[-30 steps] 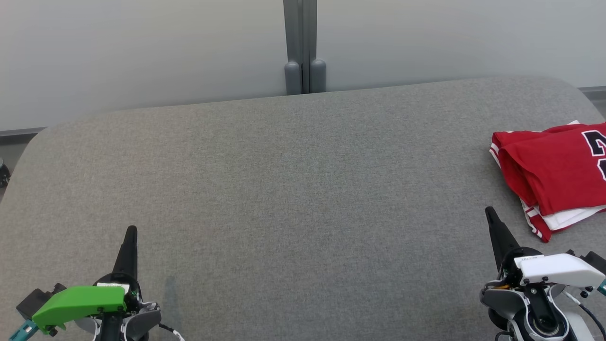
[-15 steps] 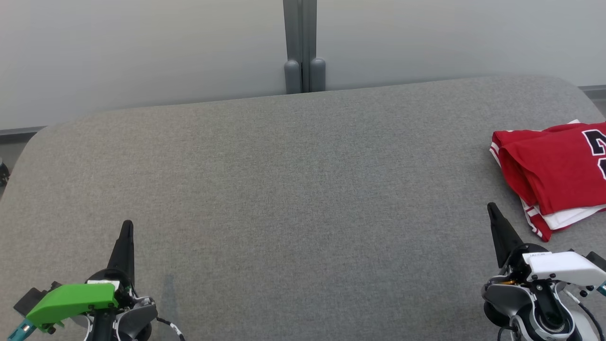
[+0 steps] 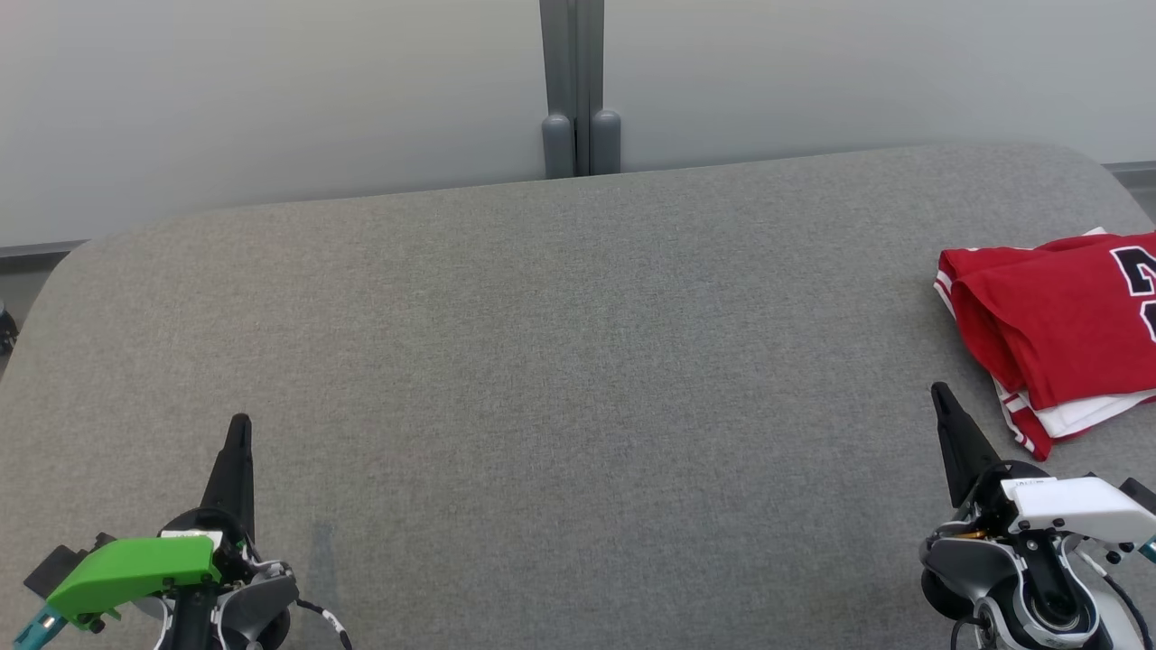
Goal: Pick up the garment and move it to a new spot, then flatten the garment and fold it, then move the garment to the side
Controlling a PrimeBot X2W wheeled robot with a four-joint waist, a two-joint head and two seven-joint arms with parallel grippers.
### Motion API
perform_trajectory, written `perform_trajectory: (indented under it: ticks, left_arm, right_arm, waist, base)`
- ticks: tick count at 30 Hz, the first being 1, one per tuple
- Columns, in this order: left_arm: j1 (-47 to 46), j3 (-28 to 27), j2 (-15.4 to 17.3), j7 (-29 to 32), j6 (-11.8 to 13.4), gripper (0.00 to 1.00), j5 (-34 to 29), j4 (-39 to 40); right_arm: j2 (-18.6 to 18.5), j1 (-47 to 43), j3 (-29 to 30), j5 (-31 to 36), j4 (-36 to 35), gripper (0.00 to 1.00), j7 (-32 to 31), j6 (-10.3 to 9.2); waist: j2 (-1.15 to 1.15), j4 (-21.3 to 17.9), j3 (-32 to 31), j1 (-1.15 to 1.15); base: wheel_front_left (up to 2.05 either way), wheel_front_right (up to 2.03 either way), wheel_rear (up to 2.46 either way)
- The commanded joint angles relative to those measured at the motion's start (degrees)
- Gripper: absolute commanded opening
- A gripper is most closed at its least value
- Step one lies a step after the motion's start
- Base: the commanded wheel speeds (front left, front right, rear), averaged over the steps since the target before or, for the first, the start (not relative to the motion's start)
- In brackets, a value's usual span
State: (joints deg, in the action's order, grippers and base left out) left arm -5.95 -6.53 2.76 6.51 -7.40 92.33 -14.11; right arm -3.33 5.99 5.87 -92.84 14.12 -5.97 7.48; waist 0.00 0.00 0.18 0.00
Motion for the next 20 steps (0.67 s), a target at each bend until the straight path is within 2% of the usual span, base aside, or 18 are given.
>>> perform_trajectory:
  ticks: [1,20]
  left_arm:
    - [-0.6,-0.2,0.3,0.2,-0.3,0.0,0.2,0.1]
    - [-0.6,-0.2,0.3,0.2,-0.3,0.0,0.1,0.1]
  right_arm:
    - [-0.1,0.3,0.1,-0.2,-0.3,0.0,-0.3,0.02]
    - [0.1,0.3,0.3,0.0,-0.2,0.0,-0.3,0.02]
  waist:
    - [0.0,0.0,0.0,0.0]
    - [0.0,0.0,0.0,0.0]
  base:
    - [0.0,0.0,0.0]
    - [0.0,0.0,0.0]
